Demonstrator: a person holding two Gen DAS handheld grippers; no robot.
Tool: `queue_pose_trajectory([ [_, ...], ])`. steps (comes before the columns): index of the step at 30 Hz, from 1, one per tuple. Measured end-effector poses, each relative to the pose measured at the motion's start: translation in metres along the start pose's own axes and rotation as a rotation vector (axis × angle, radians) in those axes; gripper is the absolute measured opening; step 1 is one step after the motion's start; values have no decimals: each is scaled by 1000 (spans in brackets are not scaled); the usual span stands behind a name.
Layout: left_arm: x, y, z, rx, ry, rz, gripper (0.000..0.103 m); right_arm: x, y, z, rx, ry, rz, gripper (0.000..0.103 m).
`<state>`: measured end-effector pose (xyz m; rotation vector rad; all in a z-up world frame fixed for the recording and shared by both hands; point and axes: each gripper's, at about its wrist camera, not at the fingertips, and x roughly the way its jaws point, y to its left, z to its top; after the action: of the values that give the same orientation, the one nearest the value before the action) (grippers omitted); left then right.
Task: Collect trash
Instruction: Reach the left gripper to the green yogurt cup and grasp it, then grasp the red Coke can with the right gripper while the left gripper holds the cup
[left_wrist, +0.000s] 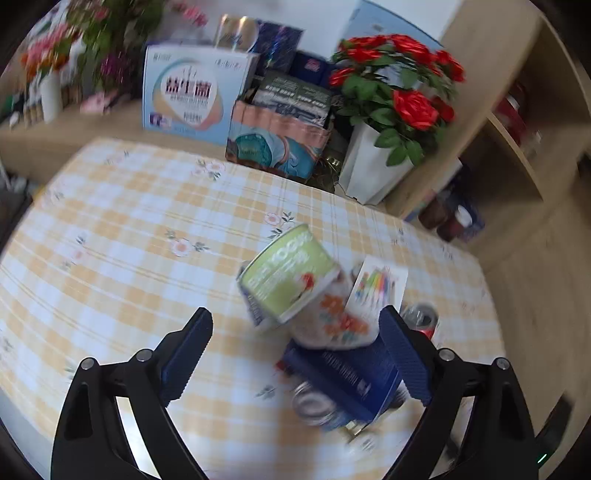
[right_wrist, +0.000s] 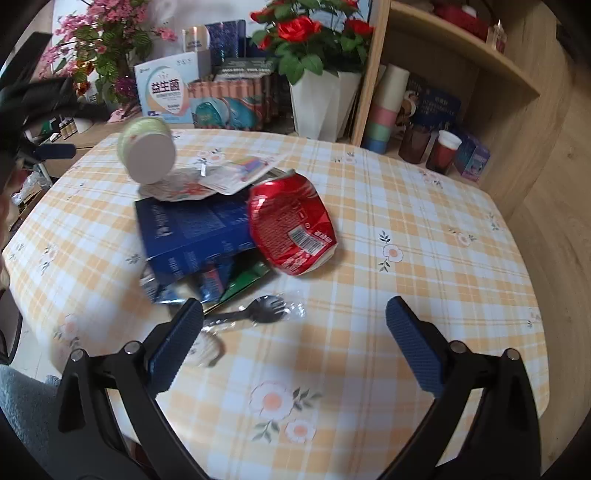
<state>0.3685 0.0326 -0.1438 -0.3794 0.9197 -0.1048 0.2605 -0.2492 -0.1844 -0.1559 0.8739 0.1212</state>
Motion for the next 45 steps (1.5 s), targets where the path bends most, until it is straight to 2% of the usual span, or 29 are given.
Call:
queue_pose_trajectory([
  [4,36,10,22,-178,38,-11,91,20,-9,2,6,9,9,97],
  [8,59,25,28,-321,68,-15,91,34,-17,-1,16,30,18,97],
  [16,83,40,25,-476,79,-50,93,45,-23,-6,21,49,25,97],
  [18,88,38,27,-463,82,-51,93,46,-24,-7,23,53,28,97],
  [21,91,37,26,-422,86,-57,80,47,-25,-9,26,59,39,97],
  [25,80,41,20,-385,69,-88,79,46,-24,-5,8,39,51,97],
  [30,53,42,12,-288,30,-95,79,46,-24,8,-10,7,89,97],
  [37,30,40,2,-193,-16,-100,79,61,-23,36,4,-23,125,97],
  [45,5,32,-10,-98,-57,-132,79,81,-2,65,-14,-28,133,94],
])
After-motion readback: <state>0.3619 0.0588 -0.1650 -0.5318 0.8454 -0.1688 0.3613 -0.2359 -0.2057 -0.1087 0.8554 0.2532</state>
